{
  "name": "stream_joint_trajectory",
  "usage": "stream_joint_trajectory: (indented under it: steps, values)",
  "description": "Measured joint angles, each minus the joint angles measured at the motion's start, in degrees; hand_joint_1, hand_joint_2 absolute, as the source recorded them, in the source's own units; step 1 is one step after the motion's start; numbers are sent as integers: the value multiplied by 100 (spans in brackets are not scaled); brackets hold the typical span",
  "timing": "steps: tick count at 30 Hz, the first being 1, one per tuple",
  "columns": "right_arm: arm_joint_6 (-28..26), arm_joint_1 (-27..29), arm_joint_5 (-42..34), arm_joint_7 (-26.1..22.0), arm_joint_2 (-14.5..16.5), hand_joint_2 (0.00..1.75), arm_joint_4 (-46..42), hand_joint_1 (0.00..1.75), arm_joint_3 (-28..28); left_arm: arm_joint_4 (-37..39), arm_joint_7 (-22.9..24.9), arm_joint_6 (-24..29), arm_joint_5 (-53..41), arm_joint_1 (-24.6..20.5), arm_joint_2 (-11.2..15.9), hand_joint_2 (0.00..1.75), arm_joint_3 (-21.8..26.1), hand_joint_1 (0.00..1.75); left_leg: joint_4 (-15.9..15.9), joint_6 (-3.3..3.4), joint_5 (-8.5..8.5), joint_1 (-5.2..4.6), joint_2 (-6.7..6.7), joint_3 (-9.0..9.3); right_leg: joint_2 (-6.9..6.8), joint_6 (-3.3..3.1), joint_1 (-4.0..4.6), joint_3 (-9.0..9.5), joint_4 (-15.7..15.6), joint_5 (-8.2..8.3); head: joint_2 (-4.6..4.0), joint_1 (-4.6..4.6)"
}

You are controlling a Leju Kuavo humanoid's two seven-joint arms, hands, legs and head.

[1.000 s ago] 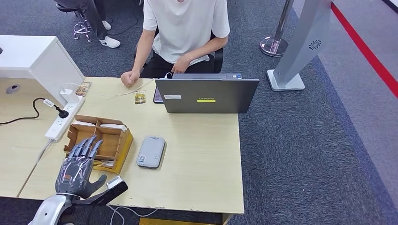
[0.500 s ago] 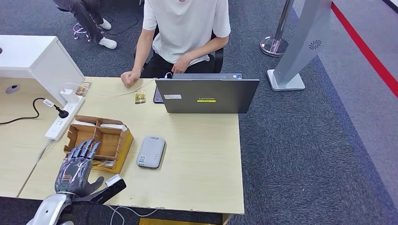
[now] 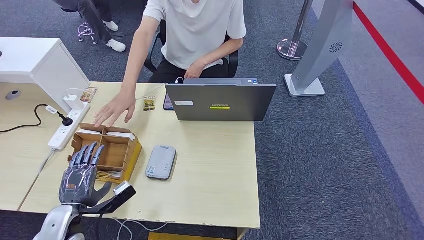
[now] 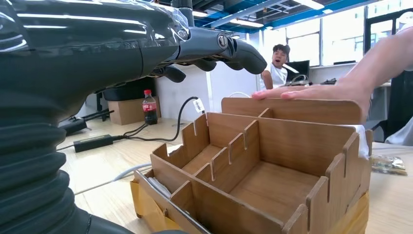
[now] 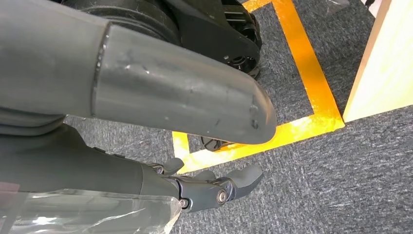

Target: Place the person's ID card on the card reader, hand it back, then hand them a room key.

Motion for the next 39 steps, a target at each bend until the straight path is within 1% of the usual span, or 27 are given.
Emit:
stream_joint_trajectory:
  steps: [9, 24, 32, 39]
  values:
    - [4, 0, -4, -14, 0, 0, -4, 0, -45, -1, 2, 69, -15, 2, -91, 175, 2, 0, 0, 0, 0, 1, 0, 1, 0, 0, 0, 0, 1, 0, 0, -1]
    - [2, 0, -8, -13, 0, 0, -4, 0, -59, -1, 9, 82, -24, 1, -141, 175, 4, 0, 0, 0, 0, 0, 0, 0, 0, 0, 0, 0, 1, 0, 0, -1]
    - [4, 0, -46, -7, 0, 0, -4, 0, -72, -1, 295, 177, -272, -25, -223, 175, 13, 0, 0, 0, 0, 0, 0, 1, 0, 0, 0, 0, 1, 0, 0, -1]
    - [-1, 0, -46, 14, 0, 0, -4, 0, -77, 57, 391, 175, -343, -118, -262, 175, 83, 0, 0, 0, 0, 0, 0, 1, 0, 0, 0, 0, 1, 0, 0, -1]
